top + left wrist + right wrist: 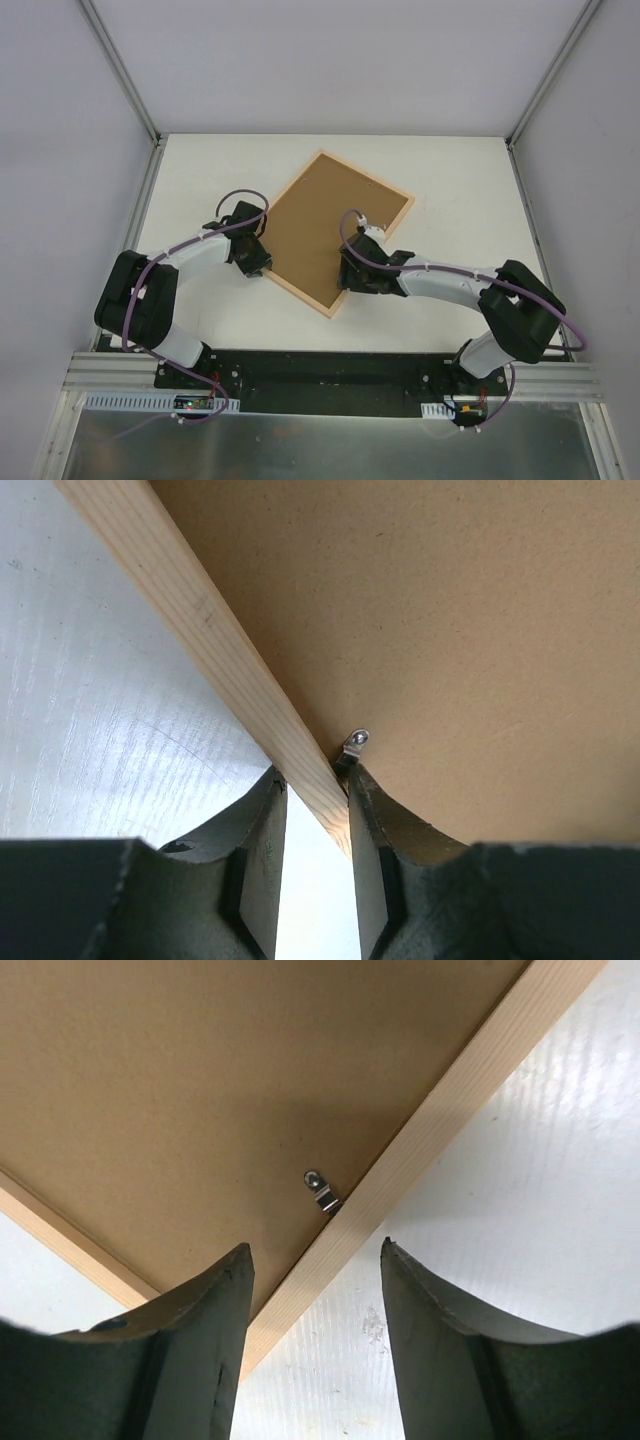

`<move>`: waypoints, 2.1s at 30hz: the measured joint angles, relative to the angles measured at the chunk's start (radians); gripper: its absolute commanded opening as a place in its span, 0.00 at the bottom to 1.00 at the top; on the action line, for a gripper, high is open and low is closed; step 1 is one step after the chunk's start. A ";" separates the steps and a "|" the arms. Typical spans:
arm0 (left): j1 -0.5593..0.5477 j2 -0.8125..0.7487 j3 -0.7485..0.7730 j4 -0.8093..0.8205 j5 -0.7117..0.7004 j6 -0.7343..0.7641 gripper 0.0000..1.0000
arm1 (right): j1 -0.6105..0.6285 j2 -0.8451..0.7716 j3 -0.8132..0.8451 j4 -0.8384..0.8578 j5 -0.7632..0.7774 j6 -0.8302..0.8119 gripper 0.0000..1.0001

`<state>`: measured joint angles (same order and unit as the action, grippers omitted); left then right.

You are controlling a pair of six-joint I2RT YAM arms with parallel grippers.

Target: Put the photo into the frame

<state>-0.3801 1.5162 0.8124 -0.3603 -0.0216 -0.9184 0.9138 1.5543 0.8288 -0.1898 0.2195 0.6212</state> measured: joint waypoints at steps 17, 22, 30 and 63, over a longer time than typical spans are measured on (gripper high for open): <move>0.009 -0.024 -0.011 -0.015 -0.038 0.033 0.00 | -0.438 0.030 0.193 -0.138 -0.005 -0.270 0.83; 0.009 -0.040 -0.029 -0.011 -0.035 0.037 0.00 | -0.472 0.168 0.271 -0.181 -0.011 -0.327 0.85; 0.009 -0.064 -0.052 -0.005 -0.032 0.038 0.00 | -0.467 0.292 0.388 -0.223 -0.016 -0.365 0.73; -0.135 -0.092 -0.090 0.035 -0.041 -0.065 0.00 | -0.543 0.381 0.516 -0.281 -0.018 -0.346 0.12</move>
<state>-0.5152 1.4246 0.7227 -0.3248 -0.0628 -0.9836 0.3706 1.9350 1.3449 -0.4706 0.2012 0.2756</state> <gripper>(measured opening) 0.242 0.250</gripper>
